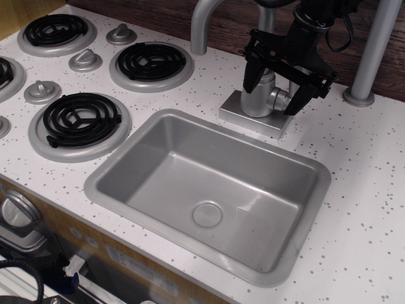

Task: Lever vertical to front

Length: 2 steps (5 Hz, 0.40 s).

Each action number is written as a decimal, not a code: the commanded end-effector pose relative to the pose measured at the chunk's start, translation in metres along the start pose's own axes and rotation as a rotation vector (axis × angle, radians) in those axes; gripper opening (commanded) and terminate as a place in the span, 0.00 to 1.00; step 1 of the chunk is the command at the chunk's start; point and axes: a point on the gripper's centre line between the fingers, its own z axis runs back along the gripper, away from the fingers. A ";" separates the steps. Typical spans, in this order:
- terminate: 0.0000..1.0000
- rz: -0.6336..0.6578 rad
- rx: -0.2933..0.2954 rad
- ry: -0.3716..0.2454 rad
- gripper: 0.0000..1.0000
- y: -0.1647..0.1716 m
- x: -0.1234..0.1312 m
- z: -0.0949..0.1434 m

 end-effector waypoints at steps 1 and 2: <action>0.00 0.000 0.000 0.000 1.00 0.000 0.000 0.000; 0.00 -0.026 -0.019 -0.109 1.00 -0.001 0.007 0.008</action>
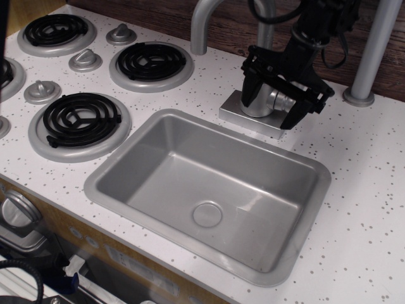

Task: Lever vertical to front

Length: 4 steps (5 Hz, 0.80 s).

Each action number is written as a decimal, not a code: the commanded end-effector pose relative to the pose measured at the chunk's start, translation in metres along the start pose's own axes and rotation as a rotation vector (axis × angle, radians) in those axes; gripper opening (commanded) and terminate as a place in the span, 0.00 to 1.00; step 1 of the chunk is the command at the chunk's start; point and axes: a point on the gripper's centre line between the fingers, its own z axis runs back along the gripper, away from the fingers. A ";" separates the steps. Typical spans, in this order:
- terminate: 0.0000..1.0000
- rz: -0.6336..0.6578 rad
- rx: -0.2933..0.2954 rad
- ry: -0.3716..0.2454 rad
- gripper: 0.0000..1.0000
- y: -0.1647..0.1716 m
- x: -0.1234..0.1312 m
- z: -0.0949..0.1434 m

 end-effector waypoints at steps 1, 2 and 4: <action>0.00 -0.013 -0.012 -0.184 1.00 0.005 0.014 0.032; 0.00 -0.015 -0.006 -0.252 1.00 0.005 0.020 0.041; 0.00 -0.027 -0.012 -0.306 1.00 0.001 0.034 0.051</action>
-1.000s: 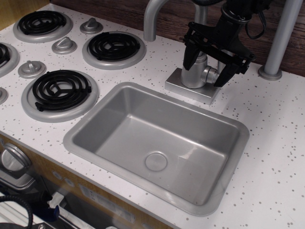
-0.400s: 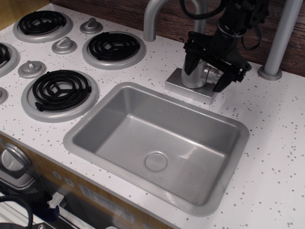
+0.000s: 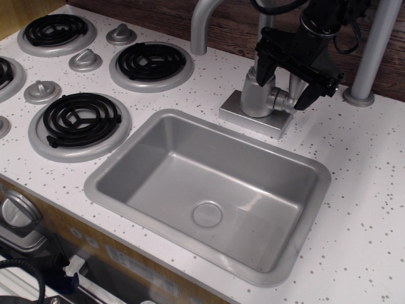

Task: Lever vertical to front

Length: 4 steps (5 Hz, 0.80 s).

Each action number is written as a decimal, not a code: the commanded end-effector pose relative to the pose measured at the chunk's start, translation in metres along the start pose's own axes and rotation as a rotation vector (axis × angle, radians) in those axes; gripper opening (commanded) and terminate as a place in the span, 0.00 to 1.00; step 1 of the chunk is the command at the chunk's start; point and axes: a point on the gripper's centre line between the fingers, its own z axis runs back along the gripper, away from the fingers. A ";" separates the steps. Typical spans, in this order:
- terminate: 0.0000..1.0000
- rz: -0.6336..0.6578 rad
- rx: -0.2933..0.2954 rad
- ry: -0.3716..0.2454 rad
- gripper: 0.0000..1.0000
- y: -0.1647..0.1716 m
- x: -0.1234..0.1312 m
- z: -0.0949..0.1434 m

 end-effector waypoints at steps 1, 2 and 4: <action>0.00 -0.011 -0.003 -0.130 1.00 0.002 0.025 0.033; 0.00 -0.017 0.008 -0.155 1.00 0.002 0.030 0.036; 0.00 -0.018 0.000 -0.161 0.00 -0.001 0.037 0.033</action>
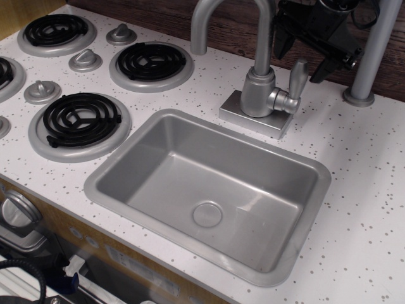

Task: Lever vertical to front

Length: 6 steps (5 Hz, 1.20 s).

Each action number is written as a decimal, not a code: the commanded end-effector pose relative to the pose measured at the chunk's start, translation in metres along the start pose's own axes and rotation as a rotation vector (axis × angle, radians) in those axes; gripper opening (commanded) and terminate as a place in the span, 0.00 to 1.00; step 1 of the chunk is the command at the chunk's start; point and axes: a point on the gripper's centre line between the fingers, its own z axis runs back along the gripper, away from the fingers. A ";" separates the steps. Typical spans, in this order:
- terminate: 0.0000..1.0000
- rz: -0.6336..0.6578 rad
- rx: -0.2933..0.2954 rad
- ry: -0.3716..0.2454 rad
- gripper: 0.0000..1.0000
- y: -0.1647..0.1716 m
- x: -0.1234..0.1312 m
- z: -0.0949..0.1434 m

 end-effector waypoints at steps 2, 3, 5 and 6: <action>0.00 0.020 -0.033 -0.002 0.00 -0.002 0.001 0.007; 0.00 0.048 -0.030 0.036 0.00 -0.004 -0.015 0.007; 0.00 0.071 -0.032 0.121 0.00 -0.006 -0.042 0.008; 0.00 0.074 -0.068 0.143 0.00 -0.008 -0.052 -0.005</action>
